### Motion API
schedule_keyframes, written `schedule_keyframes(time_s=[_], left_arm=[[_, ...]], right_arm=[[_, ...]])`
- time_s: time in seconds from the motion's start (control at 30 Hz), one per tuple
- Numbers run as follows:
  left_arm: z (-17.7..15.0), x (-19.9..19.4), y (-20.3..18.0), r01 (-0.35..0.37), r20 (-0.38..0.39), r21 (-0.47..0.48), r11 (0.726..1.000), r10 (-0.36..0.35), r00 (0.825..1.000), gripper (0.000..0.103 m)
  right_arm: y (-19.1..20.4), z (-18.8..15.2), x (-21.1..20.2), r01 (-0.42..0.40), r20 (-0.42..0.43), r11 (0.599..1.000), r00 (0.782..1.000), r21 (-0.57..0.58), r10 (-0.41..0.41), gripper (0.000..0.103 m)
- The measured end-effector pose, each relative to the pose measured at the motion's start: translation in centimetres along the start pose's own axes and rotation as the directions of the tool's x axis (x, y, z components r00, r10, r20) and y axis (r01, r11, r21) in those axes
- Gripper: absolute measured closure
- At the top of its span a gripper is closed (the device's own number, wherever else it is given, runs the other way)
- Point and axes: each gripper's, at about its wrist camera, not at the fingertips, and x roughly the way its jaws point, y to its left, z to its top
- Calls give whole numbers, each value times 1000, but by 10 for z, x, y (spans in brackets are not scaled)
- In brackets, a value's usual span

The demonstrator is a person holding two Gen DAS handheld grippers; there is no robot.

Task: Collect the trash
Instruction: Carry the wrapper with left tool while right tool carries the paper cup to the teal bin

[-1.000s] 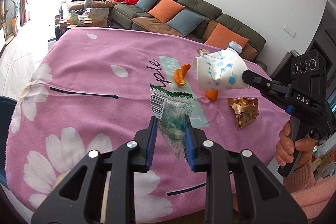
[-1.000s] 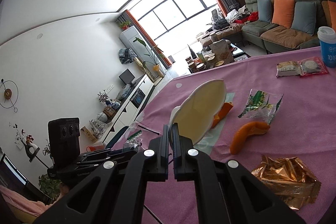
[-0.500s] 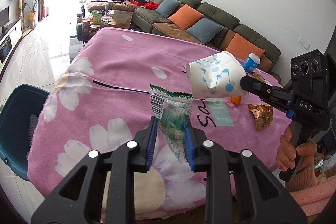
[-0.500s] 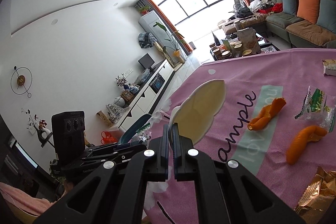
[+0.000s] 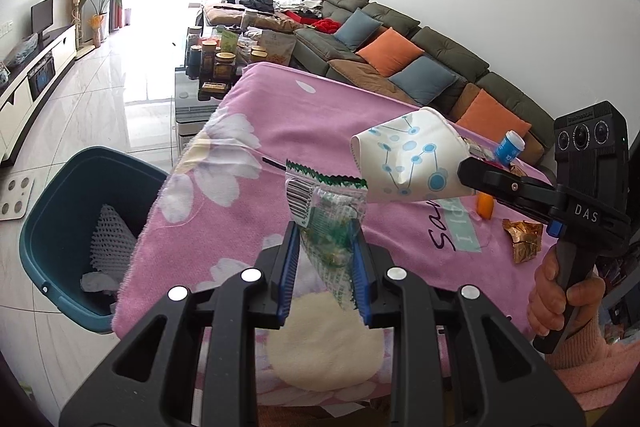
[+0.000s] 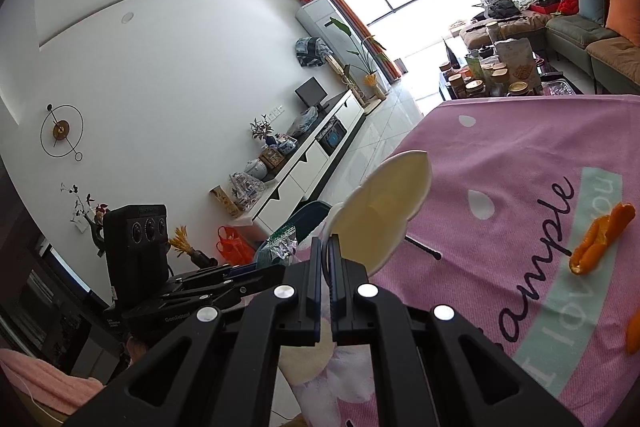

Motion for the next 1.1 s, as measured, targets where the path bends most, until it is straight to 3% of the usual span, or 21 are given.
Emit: schedule_keyframes(time_s=[0.57,1.1], left_arm=[[8,-35,73,-146,51,-112,983,153,987,78],[8,-40,135,-244,28,-214,946,255,966,77]], right_arm=[[42,16,74,-116,-128,991,986,-71,106,101],[75,23,153,-135,-241,985,965,-111,105,101]])
